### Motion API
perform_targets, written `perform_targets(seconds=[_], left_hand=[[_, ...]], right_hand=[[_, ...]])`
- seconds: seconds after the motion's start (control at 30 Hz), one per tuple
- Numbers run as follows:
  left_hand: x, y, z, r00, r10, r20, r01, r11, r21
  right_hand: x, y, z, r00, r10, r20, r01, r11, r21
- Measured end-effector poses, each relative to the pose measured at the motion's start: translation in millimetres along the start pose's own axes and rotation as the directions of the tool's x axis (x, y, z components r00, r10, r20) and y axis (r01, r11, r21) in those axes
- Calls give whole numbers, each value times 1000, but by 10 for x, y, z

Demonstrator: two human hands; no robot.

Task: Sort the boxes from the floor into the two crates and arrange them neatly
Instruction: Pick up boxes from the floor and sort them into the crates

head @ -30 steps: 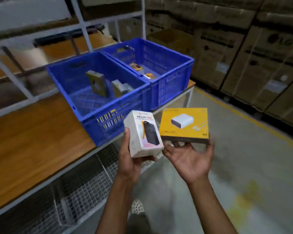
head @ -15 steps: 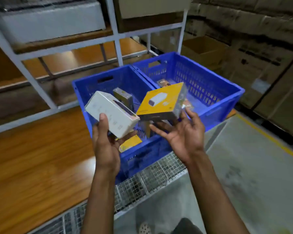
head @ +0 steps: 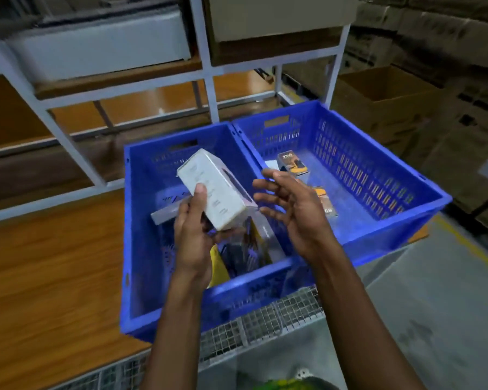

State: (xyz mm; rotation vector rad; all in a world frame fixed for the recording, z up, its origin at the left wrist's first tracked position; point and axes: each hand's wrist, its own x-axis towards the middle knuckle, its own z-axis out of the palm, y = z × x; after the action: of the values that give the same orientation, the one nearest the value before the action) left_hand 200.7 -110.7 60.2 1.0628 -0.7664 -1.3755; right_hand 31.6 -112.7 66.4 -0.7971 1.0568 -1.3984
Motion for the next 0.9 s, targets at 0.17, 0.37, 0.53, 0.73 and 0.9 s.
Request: perform_targets(seconds=[0.17, 0.37, 0.53, 0.73, 0.9], left_hand=[[84, -177, 613, 980, -157, 125, 156, 988, 14], [311, -329, 1108, 919, -347, 185, 367, 926, -86], [359, -359, 1168, 906, -324, 271, 363, 926, -104], [228, -384, 1017, 888, -310, 339, 348, 936, -55], [68, -343, 837, 823, -367, 433, 352, 929, 118]], right_hand=[[189, -230, -540, 991, -1, -132, -3, 1000, -29], [192, -363, -904, 992, 60, -112, -67, 996, -60], [97, -469, -982, 990, -22, -139, 18, 999, -31], [-26, -334, -999, 950, 7, -311, -8, 1000, -3], [-243, -170, -809, 902, -39, -430, 80, 994, 78]])
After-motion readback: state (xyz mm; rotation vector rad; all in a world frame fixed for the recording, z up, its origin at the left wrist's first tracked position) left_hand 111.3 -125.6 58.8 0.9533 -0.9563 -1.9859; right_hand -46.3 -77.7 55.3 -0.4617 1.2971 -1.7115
